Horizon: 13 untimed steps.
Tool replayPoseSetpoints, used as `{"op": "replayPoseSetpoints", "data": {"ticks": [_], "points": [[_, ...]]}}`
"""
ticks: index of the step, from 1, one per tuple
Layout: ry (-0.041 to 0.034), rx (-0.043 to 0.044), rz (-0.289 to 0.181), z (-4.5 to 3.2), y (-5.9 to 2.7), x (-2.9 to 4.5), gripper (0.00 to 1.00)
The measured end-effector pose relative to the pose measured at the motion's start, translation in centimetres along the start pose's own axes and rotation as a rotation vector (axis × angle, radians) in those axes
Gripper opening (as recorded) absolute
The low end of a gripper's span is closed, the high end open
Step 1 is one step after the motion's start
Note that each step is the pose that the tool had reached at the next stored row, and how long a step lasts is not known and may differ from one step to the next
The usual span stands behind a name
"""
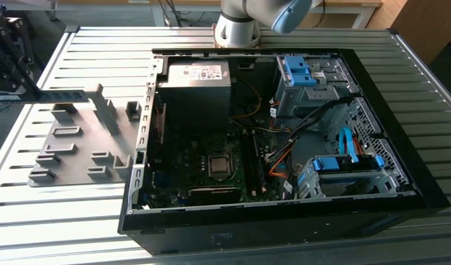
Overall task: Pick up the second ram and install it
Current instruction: 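Pick up the second ram and move it above second insertion slot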
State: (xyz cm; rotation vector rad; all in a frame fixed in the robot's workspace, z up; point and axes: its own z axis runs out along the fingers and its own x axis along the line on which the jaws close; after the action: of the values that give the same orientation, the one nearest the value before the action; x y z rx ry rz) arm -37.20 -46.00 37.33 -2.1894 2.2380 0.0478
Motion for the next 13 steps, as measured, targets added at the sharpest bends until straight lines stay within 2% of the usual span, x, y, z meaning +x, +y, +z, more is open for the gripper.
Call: {"op": "replayPoseSetpoints", "data": {"ticks": [13], "points": [[0.0, 0.0, 0.0, -0.01, -1.17, -0.03, 0.14]]}}
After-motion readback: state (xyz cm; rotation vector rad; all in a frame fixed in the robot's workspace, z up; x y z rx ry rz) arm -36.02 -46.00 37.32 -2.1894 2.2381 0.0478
